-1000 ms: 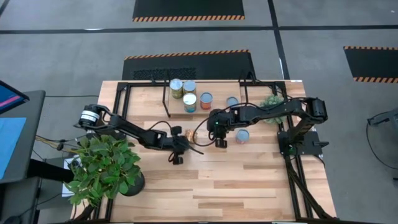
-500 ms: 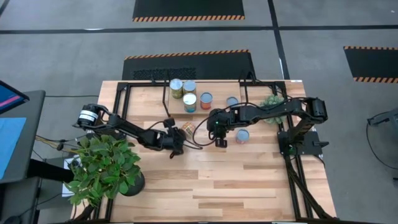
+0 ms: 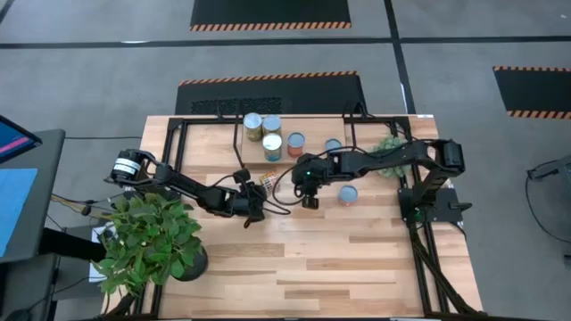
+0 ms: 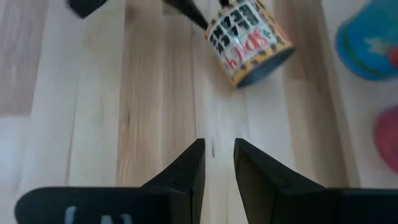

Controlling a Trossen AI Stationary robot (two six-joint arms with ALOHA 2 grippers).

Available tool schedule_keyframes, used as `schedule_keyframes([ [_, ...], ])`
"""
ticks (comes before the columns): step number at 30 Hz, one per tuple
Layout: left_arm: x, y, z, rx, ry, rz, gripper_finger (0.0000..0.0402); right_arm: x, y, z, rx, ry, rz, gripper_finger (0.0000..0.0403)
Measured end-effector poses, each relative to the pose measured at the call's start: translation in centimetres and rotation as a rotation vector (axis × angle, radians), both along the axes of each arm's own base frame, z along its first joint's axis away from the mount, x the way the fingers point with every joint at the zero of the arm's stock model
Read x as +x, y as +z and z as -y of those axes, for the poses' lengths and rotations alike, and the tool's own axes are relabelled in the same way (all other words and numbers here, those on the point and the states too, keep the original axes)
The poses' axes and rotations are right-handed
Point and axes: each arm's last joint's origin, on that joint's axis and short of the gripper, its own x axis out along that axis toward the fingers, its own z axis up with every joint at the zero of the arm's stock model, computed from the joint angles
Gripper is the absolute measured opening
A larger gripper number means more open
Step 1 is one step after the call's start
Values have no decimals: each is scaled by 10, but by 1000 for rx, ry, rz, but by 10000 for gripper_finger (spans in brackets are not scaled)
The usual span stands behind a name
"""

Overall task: Pick and place cans onto a shelf
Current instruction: Put the canned black beans on the shelf

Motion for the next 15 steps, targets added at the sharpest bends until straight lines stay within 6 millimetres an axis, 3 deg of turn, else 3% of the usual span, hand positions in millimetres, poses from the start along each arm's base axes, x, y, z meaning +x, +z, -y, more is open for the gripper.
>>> schedule_keyframes([
  [9, -7, -3, 5, -19, 20, -49, 93, 24, -43, 16, 10, -136, 28, 109],
  [15, -9, 1, 6, -8, 21, -46, 93, 28, -41, 16, 14, -145, 72, 109],
])
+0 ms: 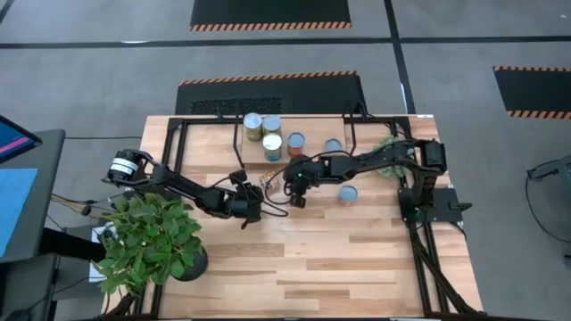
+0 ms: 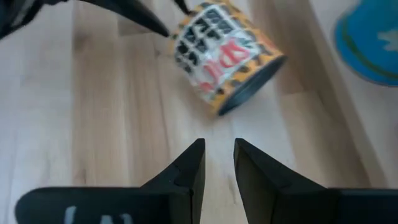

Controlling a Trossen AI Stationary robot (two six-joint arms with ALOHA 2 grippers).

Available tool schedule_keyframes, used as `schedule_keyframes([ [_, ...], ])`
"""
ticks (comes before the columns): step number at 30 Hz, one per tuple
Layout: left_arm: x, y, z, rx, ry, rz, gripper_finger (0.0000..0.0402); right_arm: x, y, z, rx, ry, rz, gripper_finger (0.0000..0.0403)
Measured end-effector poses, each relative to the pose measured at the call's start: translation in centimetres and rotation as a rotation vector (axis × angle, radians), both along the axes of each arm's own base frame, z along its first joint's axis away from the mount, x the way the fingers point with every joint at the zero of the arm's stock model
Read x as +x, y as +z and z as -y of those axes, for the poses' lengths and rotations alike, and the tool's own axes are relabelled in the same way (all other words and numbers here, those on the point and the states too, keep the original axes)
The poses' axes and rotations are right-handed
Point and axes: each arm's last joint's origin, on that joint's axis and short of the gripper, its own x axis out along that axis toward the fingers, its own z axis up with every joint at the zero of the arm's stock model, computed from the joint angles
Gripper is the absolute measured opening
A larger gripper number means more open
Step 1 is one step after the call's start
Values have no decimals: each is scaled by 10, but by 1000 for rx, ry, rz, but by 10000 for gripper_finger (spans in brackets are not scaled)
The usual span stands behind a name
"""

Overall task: Pick and place cans onto a shelf
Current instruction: Put the canned black beans on the shelf

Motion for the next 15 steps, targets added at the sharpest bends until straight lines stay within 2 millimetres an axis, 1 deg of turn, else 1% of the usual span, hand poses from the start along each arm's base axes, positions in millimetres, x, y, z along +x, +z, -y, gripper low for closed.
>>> schedule_keyframes([
  [4, 0, 1, -1, 17, 9, 3, 93, 3, 3, 2, 6, -2, 42, 109],
  [10, -1, 1, -1, 27, 15, 3, 93, 5, 1, 8, 9, -13, 64, 109],
  [15, 0, 2, -1, 27, 15, 7, 93, 6, 2, 10, 55, 0, 92, 109],
])
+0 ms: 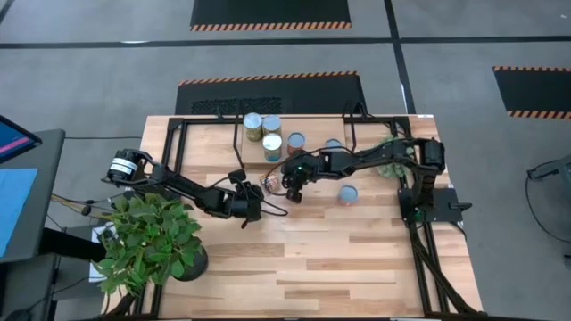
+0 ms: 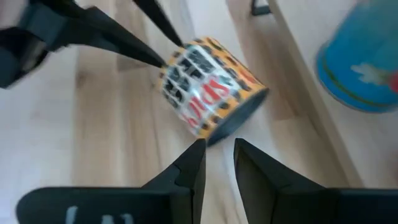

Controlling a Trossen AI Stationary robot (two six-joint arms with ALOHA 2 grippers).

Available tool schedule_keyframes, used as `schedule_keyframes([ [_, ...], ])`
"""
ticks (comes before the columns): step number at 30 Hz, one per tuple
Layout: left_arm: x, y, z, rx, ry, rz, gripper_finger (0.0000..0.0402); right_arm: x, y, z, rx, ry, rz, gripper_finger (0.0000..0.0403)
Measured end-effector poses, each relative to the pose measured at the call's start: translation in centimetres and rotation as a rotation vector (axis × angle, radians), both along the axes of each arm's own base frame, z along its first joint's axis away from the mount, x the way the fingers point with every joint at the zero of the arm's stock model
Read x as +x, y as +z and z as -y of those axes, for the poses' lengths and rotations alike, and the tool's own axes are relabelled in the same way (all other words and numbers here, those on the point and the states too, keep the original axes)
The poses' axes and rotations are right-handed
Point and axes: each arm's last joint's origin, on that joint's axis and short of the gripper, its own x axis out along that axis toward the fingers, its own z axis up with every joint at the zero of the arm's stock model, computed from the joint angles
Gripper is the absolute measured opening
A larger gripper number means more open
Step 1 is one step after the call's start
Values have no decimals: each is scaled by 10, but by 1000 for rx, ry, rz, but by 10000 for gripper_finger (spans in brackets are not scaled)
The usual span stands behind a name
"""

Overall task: Pick and place cans onto a shelf
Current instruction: Put the canned black beans on the shelf

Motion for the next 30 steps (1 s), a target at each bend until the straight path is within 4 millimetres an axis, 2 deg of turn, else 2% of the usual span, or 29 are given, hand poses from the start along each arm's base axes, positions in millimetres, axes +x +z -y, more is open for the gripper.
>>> schedule_keyframes([
  [9, 0, 0, 0, 1, 1, 4, 93, 4, -7, 0, 18, 3, 13, 109],
  [19, 2, 1, 0, 2, -4, 24, 93, 13, -25, -1, 55, 16, 33, 109],
  [30, 6, 4, 1, 0, -25, 59, 93, 17, -18, -6, 44, 34, 95, 109],
])
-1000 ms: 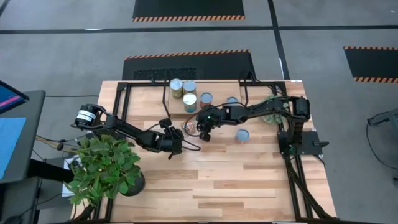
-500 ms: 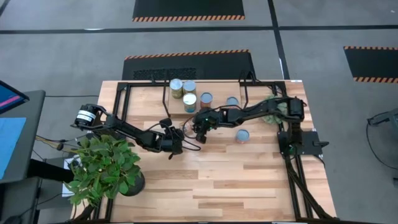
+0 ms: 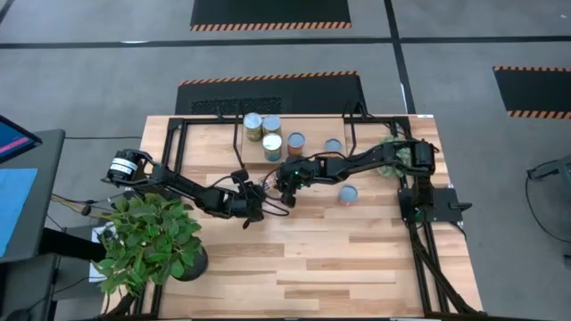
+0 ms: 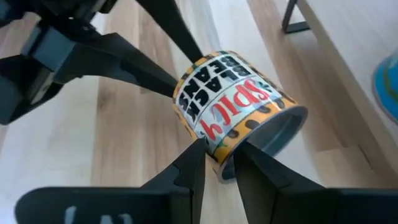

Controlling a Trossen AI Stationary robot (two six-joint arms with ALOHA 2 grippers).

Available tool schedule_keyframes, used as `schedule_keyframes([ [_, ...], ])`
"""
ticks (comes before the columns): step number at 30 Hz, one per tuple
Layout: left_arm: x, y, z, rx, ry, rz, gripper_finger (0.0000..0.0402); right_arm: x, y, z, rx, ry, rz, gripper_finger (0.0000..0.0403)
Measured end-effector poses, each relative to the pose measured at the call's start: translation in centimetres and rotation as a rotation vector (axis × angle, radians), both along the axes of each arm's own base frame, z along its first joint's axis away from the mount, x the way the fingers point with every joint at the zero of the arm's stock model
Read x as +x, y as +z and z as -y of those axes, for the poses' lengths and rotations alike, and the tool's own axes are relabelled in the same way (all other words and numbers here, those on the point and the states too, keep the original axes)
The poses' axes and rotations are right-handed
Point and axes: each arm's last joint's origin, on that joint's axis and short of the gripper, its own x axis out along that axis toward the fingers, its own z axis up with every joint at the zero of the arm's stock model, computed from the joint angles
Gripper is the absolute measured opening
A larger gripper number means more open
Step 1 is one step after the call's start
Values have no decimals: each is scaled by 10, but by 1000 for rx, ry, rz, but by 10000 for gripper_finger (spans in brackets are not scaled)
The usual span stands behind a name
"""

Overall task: Pick and place cans onto a shelf
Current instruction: Put the canned black beans on the shelf

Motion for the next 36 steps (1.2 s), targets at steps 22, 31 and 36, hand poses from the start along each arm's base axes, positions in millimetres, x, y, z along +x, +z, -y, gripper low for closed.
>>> schedule_keyframes([
  [22, 0, -1, 0, -16, -20, -7, 93, 2, 1, -16, 4, 35, 7, 10],
  [31, -1, -2, 0, -21, -11, -18, 93, 2, 1, -19, 5, 37, 0, 5],
  [36, -1, -2, 1, -20, -12, -19, 93, 1, -1, -19, 8, 36, -19, 4],
])
